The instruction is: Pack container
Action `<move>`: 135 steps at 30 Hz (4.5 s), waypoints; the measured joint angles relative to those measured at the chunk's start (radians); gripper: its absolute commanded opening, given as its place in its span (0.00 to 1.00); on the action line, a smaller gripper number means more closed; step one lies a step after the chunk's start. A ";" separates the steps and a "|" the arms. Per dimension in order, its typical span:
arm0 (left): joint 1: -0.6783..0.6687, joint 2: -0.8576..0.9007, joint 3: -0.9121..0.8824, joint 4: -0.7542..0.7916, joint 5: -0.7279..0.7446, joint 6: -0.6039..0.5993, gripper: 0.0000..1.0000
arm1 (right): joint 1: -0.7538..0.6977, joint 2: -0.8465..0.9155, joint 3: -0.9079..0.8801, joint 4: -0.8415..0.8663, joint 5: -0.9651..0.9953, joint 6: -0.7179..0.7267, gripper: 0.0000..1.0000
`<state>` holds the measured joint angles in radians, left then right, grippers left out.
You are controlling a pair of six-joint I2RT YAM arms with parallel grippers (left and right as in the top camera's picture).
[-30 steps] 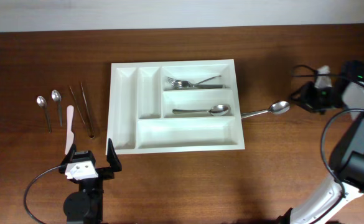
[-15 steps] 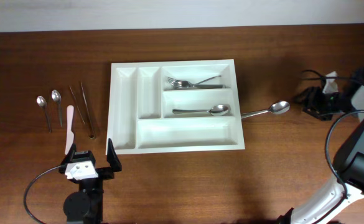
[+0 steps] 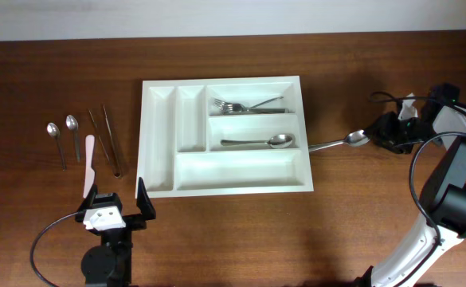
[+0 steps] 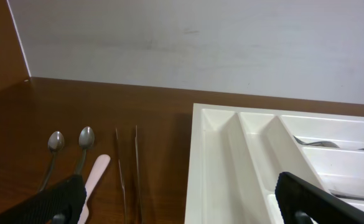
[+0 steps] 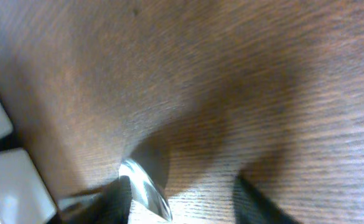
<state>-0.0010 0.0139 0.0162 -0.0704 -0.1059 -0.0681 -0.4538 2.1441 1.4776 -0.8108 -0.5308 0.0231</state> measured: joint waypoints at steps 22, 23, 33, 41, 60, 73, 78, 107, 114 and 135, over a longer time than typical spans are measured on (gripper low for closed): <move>0.000 0.000 0.000 0.000 0.000 0.000 0.99 | 0.022 0.050 0.000 0.058 -0.134 0.050 0.04; 0.000 0.000 0.000 0.000 0.000 0.000 0.99 | 0.022 0.050 0.000 0.055 -0.145 0.049 0.04; 0.000 0.000 0.000 0.000 0.000 0.000 0.99 | 0.022 -0.084 0.135 0.006 -0.172 0.050 0.04; 0.000 0.000 0.000 0.000 0.000 0.000 0.99 | 0.051 -0.389 0.403 -0.038 -0.177 0.074 0.04; 0.000 0.000 0.000 0.000 0.000 0.000 0.99 | 0.482 -0.301 0.100 0.166 -0.047 0.636 0.04; 0.000 0.000 0.000 0.000 0.000 0.000 0.99 | 0.536 -0.297 -0.143 0.304 0.045 0.870 0.04; 0.000 0.000 0.000 0.000 0.000 0.000 0.99 | 0.536 -0.297 -0.190 0.319 0.059 0.885 0.04; 0.000 0.000 0.000 0.000 0.000 0.000 0.99 | 0.306 -0.328 -0.121 0.600 -0.211 0.742 0.43; 0.000 0.000 0.000 0.000 0.000 0.000 0.99 | 0.231 -0.346 -0.085 0.338 -0.158 0.410 0.40; 0.000 0.000 0.000 0.019 0.012 0.000 0.99 | 0.014 -0.359 0.383 -0.332 0.383 0.110 0.99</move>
<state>-0.0010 0.0139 0.0158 -0.0509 -0.0940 -0.0681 -0.4397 1.7851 1.8610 -1.1427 -0.1478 0.1333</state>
